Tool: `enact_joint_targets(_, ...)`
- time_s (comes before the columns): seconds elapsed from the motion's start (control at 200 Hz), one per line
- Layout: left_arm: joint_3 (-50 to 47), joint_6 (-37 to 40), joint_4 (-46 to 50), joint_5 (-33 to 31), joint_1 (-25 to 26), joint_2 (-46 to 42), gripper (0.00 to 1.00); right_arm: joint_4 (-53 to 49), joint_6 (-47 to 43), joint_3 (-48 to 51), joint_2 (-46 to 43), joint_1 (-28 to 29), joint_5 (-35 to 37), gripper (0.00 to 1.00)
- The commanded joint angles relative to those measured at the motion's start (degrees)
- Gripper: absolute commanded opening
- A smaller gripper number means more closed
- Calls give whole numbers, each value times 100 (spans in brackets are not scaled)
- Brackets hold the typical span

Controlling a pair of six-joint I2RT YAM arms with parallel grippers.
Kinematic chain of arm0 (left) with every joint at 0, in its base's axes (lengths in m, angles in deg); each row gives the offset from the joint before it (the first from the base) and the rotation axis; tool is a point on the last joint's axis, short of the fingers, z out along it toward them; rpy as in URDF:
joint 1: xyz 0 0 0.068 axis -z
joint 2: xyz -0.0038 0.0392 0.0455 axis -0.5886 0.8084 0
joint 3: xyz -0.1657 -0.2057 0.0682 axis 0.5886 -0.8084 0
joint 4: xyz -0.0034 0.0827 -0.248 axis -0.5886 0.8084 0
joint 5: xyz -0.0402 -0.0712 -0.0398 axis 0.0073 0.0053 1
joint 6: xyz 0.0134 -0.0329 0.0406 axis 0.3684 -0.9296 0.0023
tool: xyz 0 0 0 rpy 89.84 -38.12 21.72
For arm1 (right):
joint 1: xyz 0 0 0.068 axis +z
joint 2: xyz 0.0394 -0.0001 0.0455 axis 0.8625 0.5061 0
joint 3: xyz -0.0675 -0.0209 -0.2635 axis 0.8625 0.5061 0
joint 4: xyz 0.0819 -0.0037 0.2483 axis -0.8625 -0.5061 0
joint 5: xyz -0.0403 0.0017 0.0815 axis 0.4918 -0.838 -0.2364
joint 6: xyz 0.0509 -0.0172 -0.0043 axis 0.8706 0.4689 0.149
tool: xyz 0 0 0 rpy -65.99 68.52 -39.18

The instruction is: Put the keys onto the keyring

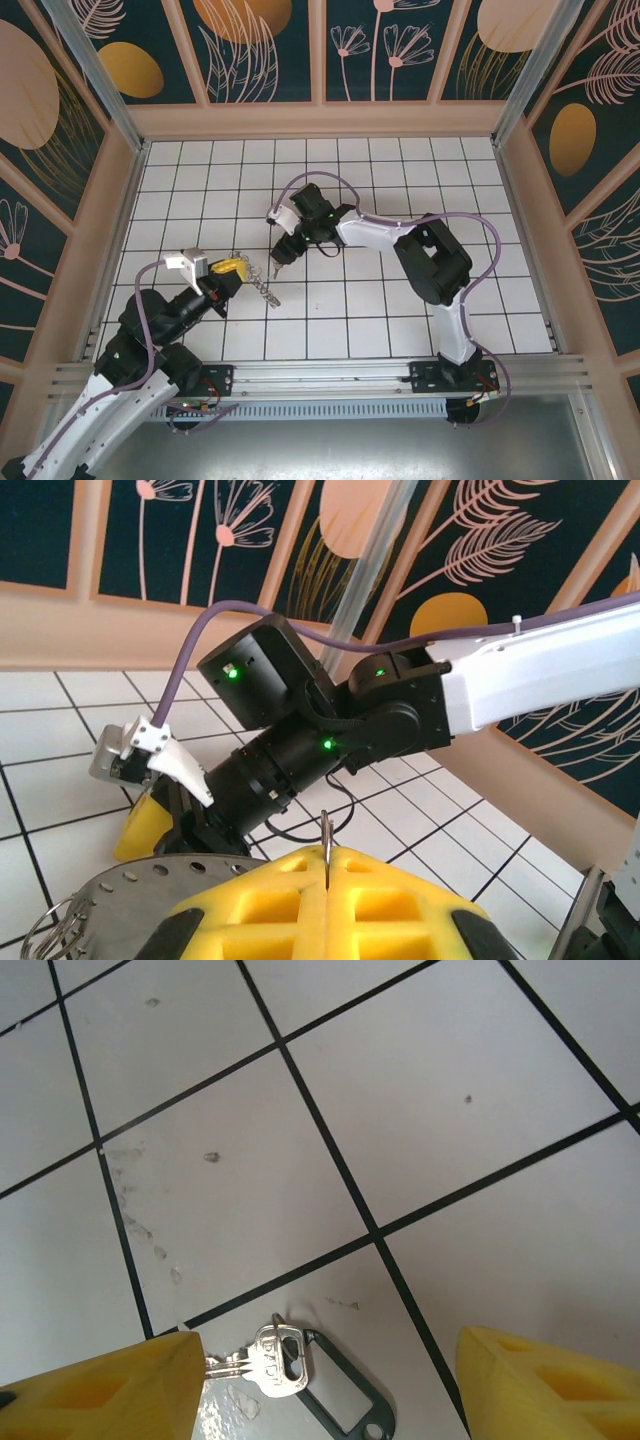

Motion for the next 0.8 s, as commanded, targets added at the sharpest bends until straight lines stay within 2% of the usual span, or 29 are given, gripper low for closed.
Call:
enact_joint_targets(0.0, 139, -211, 106, -156, 3, -102, 0, -543, -338, -388, 201, 79, -139, 64)
enact_joint_targets(0.215, 229, -178, 205, -227, 6, -106, 0, -921, -551, -628, 386, 192, -76, 62)
enact_joint_targets(0.505, 267, -181, 264, -322, 1, -149, 0, -1139, -684, -730, 514, 245, 47, 50)
enact_joint_targets(0.796, 337, -156, 334, -369, 6, -166, 0, -1255, -763, -864, 667, 284, 35, 45)
